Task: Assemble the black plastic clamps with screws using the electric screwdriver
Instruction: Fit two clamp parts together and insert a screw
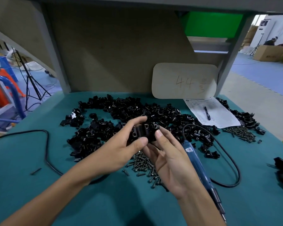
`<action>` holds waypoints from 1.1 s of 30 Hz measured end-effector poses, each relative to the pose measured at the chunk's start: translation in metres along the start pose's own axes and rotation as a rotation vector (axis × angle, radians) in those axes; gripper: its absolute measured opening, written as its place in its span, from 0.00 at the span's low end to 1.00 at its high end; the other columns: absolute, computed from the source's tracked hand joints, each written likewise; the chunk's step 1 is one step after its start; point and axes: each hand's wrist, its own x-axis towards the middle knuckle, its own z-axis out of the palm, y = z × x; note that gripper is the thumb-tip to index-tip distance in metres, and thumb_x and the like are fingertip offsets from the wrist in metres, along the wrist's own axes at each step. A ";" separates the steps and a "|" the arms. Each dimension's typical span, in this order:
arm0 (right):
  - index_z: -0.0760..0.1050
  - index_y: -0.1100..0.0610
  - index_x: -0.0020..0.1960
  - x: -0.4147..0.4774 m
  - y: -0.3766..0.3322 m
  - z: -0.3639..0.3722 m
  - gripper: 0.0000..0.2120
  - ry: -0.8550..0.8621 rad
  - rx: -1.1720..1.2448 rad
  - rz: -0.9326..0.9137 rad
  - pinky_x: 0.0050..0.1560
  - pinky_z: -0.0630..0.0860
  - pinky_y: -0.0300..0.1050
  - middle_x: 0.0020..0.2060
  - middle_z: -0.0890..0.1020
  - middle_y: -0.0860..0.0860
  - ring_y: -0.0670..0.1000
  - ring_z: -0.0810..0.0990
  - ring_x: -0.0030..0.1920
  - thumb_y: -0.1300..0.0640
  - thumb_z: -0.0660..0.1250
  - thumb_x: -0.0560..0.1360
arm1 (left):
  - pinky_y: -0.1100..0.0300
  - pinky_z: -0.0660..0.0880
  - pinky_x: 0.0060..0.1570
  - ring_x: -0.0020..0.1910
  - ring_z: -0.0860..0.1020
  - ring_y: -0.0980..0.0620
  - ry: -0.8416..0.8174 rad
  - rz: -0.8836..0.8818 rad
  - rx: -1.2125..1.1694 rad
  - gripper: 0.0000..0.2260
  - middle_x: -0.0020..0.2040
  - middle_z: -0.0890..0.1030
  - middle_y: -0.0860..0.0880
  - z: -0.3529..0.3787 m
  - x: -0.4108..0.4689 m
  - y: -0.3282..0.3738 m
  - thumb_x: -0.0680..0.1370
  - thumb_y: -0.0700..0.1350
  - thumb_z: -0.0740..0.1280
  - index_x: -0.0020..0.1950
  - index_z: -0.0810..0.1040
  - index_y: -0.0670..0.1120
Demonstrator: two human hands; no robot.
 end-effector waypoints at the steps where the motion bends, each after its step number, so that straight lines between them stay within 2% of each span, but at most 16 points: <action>1: 0.85 0.51 0.55 0.000 -0.002 -0.001 0.08 0.000 -0.047 -0.015 0.50 0.82 0.43 0.51 0.87 0.56 0.54 0.86 0.51 0.54 0.73 0.76 | 0.62 0.73 0.64 0.65 0.75 0.60 0.013 0.004 0.019 0.21 0.63 0.76 0.63 -0.001 -0.001 0.001 0.80 0.61 0.63 0.72 0.64 0.65; 4: 0.83 0.44 0.58 0.000 -0.007 -0.003 0.18 0.015 -0.358 -0.113 0.48 0.78 0.41 0.50 0.86 0.47 0.46 0.82 0.47 0.43 0.75 0.69 | 0.57 0.78 0.53 0.54 0.80 0.57 0.125 0.002 0.057 0.14 0.55 0.80 0.58 -0.004 -0.003 0.010 0.79 0.61 0.64 0.62 0.67 0.65; 7: 0.81 0.42 0.59 -0.001 -0.008 -0.004 0.16 -0.009 -0.525 -0.232 0.49 0.79 0.41 0.50 0.86 0.45 0.44 0.82 0.48 0.44 0.75 0.72 | 0.65 0.76 0.38 0.41 0.80 0.61 0.199 0.052 0.242 0.12 0.47 0.81 0.61 -0.007 -0.003 0.021 0.77 0.63 0.66 0.59 0.73 0.65; 8: 0.81 0.42 0.60 -0.002 -0.009 -0.004 0.14 -0.016 -0.543 -0.274 0.50 0.80 0.39 0.51 0.86 0.46 0.44 0.83 0.51 0.48 0.74 0.74 | 0.69 0.74 0.38 0.41 0.79 0.63 0.233 0.064 0.271 0.12 0.48 0.81 0.63 -0.008 -0.003 0.023 0.76 0.63 0.67 0.59 0.75 0.65; 10: 0.81 0.43 0.60 -0.004 -0.012 -0.004 0.13 -0.006 -0.565 -0.330 0.52 0.80 0.37 0.53 0.86 0.46 0.45 0.84 0.55 0.52 0.72 0.76 | 0.71 0.72 0.46 0.51 0.78 0.66 0.267 0.061 0.305 0.16 0.53 0.79 0.66 -0.011 -0.002 0.026 0.74 0.65 0.69 0.61 0.78 0.66; 13: 0.81 0.43 0.61 -0.007 -0.016 -0.003 0.14 -0.036 -0.589 -0.326 0.55 0.80 0.38 0.57 0.86 0.48 0.48 0.84 0.58 0.54 0.70 0.77 | 0.65 0.74 0.56 0.56 0.77 0.66 0.215 0.031 0.261 0.23 0.55 0.78 0.67 -0.009 -0.001 0.029 0.72 0.66 0.67 0.65 0.79 0.63; 16: 0.82 0.45 0.62 -0.008 -0.015 -0.002 0.14 -0.044 -0.543 -0.296 0.57 0.80 0.40 0.58 0.85 0.50 0.52 0.84 0.60 0.56 0.68 0.78 | 0.62 0.75 0.59 0.58 0.78 0.66 0.218 0.042 0.219 0.24 0.56 0.80 0.66 -0.004 -0.001 0.030 0.72 0.65 0.69 0.66 0.80 0.59; 20: 0.83 0.46 0.62 -0.011 -0.018 0.001 0.15 -0.070 -0.476 -0.288 0.58 0.80 0.41 0.57 0.86 0.52 0.53 0.84 0.60 0.56 0.68 0.77 | 0.71 0.72 0.56 0.59 0.77 0.67 0.259 0.069 0.229 0.21 0.57 0.80 0.67 -0.002 -0.004 0.028 0.72 0.65 0.70 0.63 0.80 0.62; 24: 0.84 0.47 0.60 -0.010 -0.019 0.001 0.15 -0.065 -0.396 -0.239 0.56 0.81 0.43 0.55 0.86 0.50 0.52 0.85 0.58 0.56 0.69 0.75 | 0.67 0.71 0.55 0.58 0.74 0.67 0.254 0.054 0.378 0.23 0.57 0.75 0.67 0.001 -0.006 0.029 0.75 0.70 0.61 0.68 0.74 0.66; 27: 0.85 0.48 0.59 -0.009 -0.018 0.000 0.15 -0.069 -0.344 -0.209 0.57 0.81 0.43 0.54 0.86 0.48 0.51 0.85 0.58 0.57 0.70 0.75 | 0.67 0.70 0.48 0.53 0.74 0.67 0.208 0.038 0.477 0.19 0.53 0.74 0.65 0.005 -0.008 0.029 0.77 0.71 0.54 0.67 0.64 0.72; 30: 0.85 0.48 0.58 -0.009 -0.018 0.001 0.15 -0.073 -0.315 -0.187 0.56 0.80 0.39 0.52 0.87 0.47 0.49 0.85 0.57 0.57 0.71 0.73 | 0.69 0.68 0.38 0.48 0.76 0.67 0.164 0.040 0.418 0.13 0.48 0.78 0.65 0.007 -0.009 0.030 0.79 0.70 0.54 0.62 0.64 0.73; 33: 0.85 0.49 0.59 -0.009 -0.020 0.001 0.15 -0.085 -0.295 -0.180 0.56 0.80 0.38 0.54 0.86 0.48 0.49 0.85 0.57 0.57 0.71 0.74 | 0.71 0.72 0.40 0.49 0.79 0.64 0.144 0.063 0.307 0.12 0.51 0.80 0.66 0.004 -0.010 0.030 0.79 0.68 0.57 0.62 0.66 0.74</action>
